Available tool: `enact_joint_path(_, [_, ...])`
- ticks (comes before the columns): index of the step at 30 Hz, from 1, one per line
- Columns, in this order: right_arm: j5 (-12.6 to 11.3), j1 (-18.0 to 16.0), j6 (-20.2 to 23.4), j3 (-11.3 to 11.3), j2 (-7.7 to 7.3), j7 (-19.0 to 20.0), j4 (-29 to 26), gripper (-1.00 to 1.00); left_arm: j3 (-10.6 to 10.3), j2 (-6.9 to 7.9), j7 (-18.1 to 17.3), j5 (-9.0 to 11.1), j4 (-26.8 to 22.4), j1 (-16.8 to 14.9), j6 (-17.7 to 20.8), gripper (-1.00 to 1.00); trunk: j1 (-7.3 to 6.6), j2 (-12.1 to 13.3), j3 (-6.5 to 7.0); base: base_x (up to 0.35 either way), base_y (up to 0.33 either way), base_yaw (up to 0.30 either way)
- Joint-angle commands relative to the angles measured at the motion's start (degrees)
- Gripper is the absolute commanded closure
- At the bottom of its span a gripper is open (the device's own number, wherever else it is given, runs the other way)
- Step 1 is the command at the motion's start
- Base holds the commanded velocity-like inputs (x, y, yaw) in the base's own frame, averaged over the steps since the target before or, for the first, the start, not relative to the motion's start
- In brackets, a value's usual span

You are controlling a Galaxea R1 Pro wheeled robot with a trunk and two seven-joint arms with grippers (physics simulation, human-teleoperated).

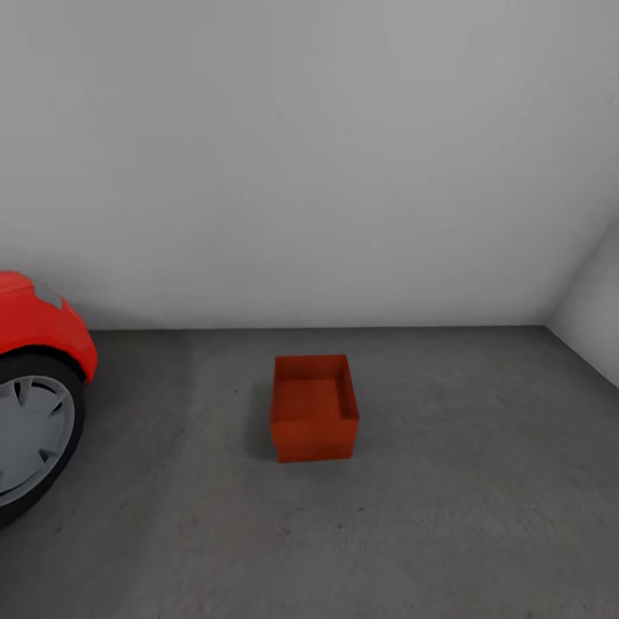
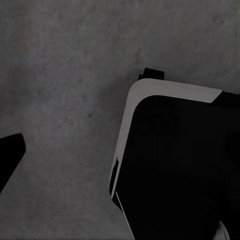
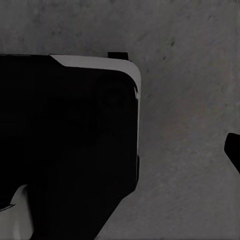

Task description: Move the two storage containers from the living room to the garage. In the garage, place one container on the floor and stack the other container on top of it (either order is fine).

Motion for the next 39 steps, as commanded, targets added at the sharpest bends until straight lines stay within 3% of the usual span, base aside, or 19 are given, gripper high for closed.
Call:
enact_joint_path(1, [-0.47,-0.07,-0.32,0.48,0.03,-0.03,0.19,-1.0,-0.49,0.0,0.14,0.43,0.01,-0.03,-0.13,-1.0,0.02,-0.07,0.01,0.0,0.0,0.0])
enact_joint_path(39, [-0.91,-0.09,-0.35,0.41,0.82,0.22,0.26,-1.0,-0.49,0.0,0.14,0.39,0.01,-0.03,-0.13,-1.0,0.02,-0.07,3.55,0.0,0.0,0.0])
